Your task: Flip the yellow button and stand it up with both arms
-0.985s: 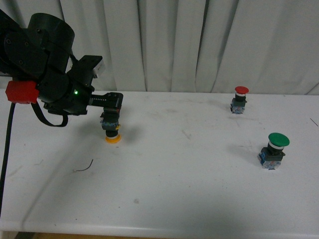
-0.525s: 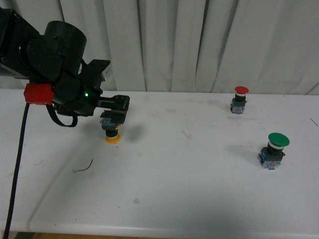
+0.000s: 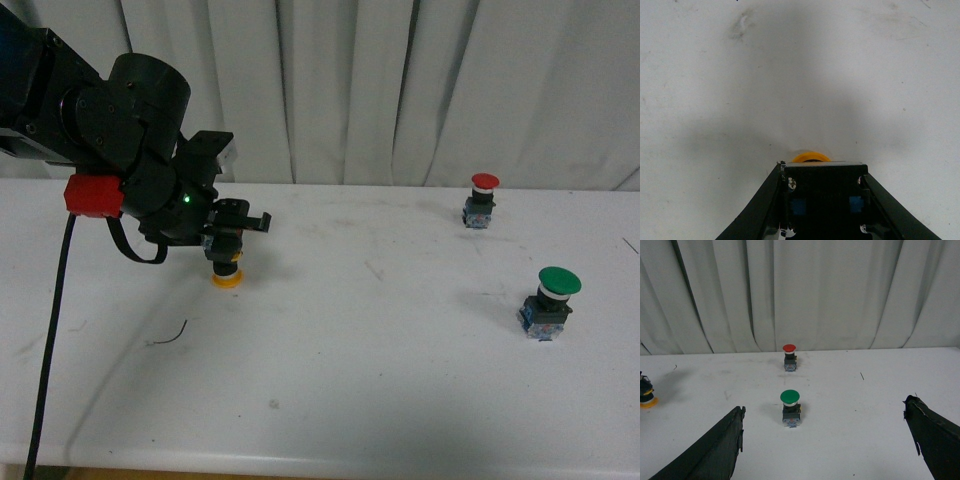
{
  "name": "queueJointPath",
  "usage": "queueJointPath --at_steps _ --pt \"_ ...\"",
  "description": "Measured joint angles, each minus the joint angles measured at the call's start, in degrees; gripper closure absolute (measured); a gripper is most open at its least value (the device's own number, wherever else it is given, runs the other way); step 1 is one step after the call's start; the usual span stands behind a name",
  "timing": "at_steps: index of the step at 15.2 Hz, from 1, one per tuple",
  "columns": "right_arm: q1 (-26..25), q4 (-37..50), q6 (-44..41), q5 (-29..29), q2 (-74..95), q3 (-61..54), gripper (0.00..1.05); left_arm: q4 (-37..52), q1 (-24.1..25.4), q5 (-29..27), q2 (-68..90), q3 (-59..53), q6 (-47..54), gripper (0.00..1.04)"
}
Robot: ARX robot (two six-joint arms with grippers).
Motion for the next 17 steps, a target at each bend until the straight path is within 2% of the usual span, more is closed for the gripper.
queueJointPath --at_steps 3,6,9,13,16,17 --pt "0.0 0.0 0.0 0.0 0.0 0.0 0.06 0.2 -0.2 -0.2 -1.1 -0.7 0.0 0.68" --pt "0.0 0.0 0.0 0.0 0.0 0.0 0.06 3.7 -0.8 -0.1 -9.2 -7.0 0.0 0.69" --pt "0.0 0.0 0.0 0.0 0.0 0.0 0.06 9.1 -3.3 1.5 -25.3 -19.6 -1.8 0.69" --pt "0.0 0.0 0.0 0.0 0.0 0.0 0.06 15.1 -6.9 4.3 -45.7 -39.8 -9.5 0.69" --pt "0.0 0.0 0.0 0.0 0.0 0.0 0.06 19.6 -7.8 6.5 -51.8 -48.9 -15.7 0.69" --pt "0.0 0.0 0.0 0.0 0.0 0.0 0.06 22.4 -7.3 9.0 -52.1 -51.8 -18.6 0.69"
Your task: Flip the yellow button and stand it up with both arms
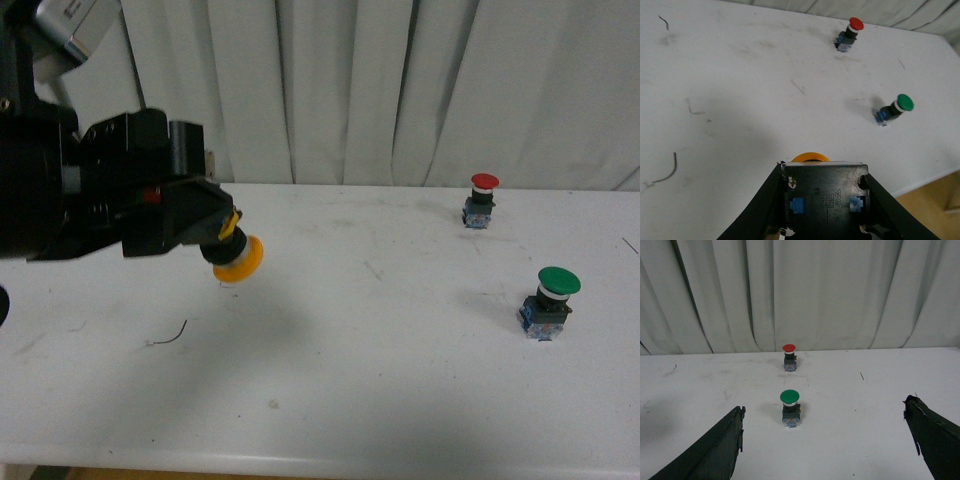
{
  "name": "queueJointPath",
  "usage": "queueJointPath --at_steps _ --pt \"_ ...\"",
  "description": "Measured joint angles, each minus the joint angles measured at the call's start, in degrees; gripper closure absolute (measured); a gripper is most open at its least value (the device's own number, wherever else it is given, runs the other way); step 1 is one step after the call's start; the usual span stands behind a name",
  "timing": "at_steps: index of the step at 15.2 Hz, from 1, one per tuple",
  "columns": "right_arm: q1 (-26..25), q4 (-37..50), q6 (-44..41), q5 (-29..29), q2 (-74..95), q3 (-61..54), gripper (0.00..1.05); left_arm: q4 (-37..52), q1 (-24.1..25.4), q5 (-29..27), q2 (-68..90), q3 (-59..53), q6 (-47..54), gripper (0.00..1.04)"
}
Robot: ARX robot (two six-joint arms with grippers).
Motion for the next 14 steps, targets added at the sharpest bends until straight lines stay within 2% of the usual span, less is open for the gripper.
queueJointPath --at_steps 3,7,10,14 --pt "0.0 0.0 0.0 0.0 0.0 0.0 0.06 12.8 0.5 8.5 -2.3 -5.8 -10.7 0.69" --pt "0.0 0.0 0.0 0.0 0.0 0.0 0.06 32.3 -3.0 16.3 -1.6 -7.6 -25.1 0.69" --pt "0.0 0.0 0.0 0.0 0.0 0.0 0.06 44.5 -2.6 17.7 5.8 -7.6 -34.0 0.69" --pt "0.0 0.0 0.0 0.0 0.0 0.0 0.06 53.1 -2.2 17.2 10.2 -7.6 -41.7 0.69"
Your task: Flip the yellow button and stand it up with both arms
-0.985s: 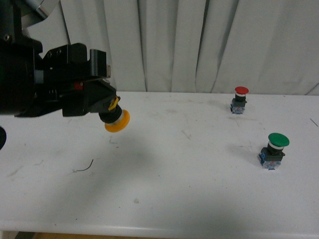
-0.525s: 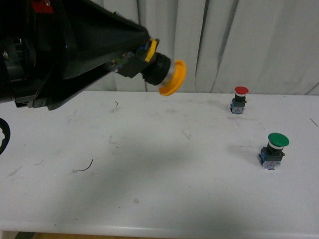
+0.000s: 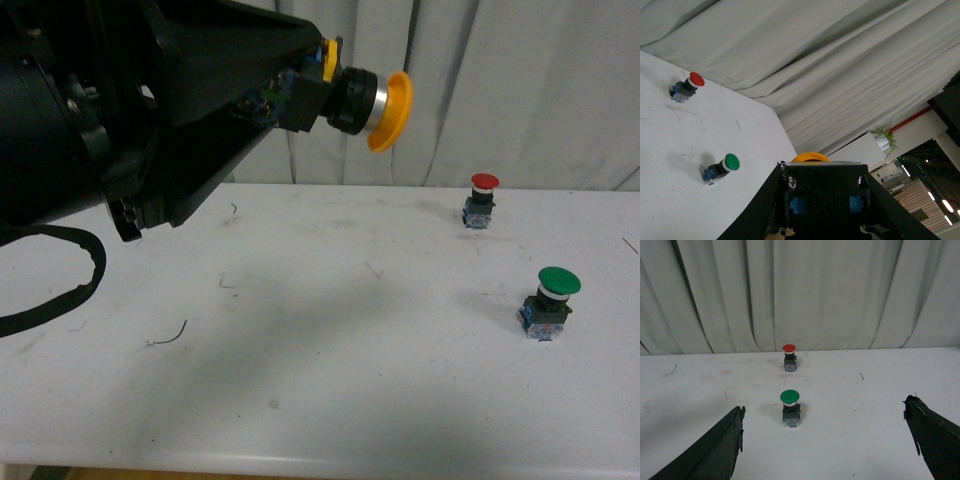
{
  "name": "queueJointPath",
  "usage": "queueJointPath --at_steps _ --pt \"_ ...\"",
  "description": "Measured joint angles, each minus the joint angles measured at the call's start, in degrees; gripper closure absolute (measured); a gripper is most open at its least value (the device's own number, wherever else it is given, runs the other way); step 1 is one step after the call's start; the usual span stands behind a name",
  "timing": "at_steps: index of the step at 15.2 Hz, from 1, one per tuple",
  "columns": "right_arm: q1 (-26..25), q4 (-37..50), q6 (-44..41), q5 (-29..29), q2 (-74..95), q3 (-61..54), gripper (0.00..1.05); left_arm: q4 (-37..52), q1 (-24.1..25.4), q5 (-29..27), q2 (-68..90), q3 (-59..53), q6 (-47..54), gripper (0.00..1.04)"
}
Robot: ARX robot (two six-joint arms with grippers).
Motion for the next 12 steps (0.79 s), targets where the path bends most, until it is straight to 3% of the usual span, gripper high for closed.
queueJointPath --at_steps 8,9,10,12 --pt "0.0 0.0 0.0 0.0 0.0 0.0 0.06 -0.3 -0.1 -0.7 0.4 1.0 -1.6 0.69" --pt "-1.8 -1.8 1.2 -5.4 1.1 0.6 0.06 -0.7 -0.2 -0.8 0.4 1.4 -1.6 0.69" --pt "-7.5 3.0 3.9 -16.8 9.5 1.4 0.06 -1.3 -0.5 -1.3 0.6 1.7 -1.5 0.69" --pt "-7.0 18.6 7.5 -24.6 26.0 3.4 0.06 -1.6 -1.0 -1.3 0.9 2.1 -1.3 0.69"
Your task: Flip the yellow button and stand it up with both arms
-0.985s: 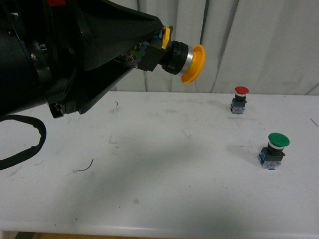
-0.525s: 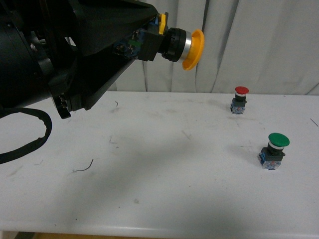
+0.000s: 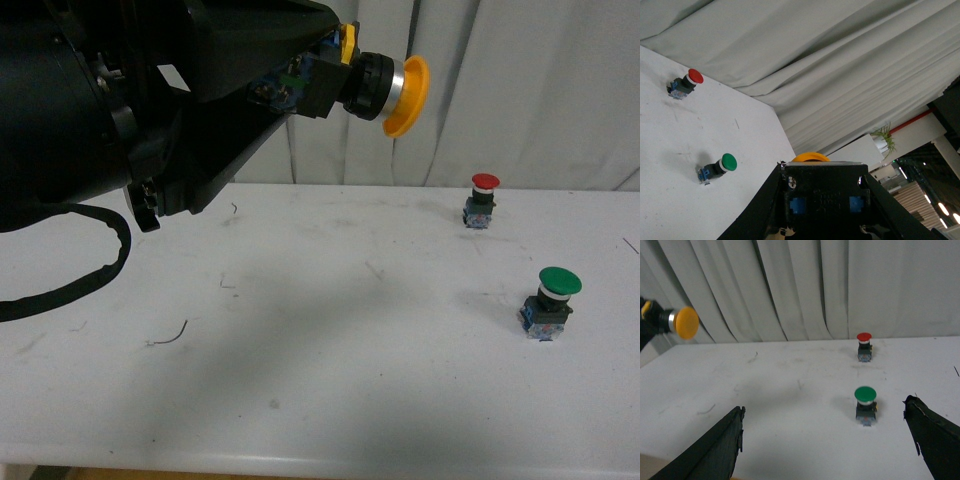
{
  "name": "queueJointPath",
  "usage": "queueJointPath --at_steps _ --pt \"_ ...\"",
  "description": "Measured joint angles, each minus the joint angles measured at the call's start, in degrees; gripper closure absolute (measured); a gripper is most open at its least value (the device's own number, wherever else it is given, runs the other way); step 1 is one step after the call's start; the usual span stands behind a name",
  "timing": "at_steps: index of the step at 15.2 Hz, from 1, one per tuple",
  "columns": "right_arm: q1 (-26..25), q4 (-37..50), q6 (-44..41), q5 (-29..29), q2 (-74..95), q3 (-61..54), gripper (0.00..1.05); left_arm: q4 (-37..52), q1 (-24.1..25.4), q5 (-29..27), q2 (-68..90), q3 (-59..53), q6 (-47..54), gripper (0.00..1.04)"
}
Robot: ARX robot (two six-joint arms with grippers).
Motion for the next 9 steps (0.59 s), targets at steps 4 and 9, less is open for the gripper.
queueJointPath --at_steps 4,9 --pt "8.2 28.6 3.3 8.5 36.0 15.0 0.06 -0.7 0.0 0.0 0.0 0.2 0.2 0.69" --pt "13.0 37.8 12.0 3.6 50.7 28.0 0.06 -1.1 0.3 0.0 0.0 0.4 0.2 0.69"
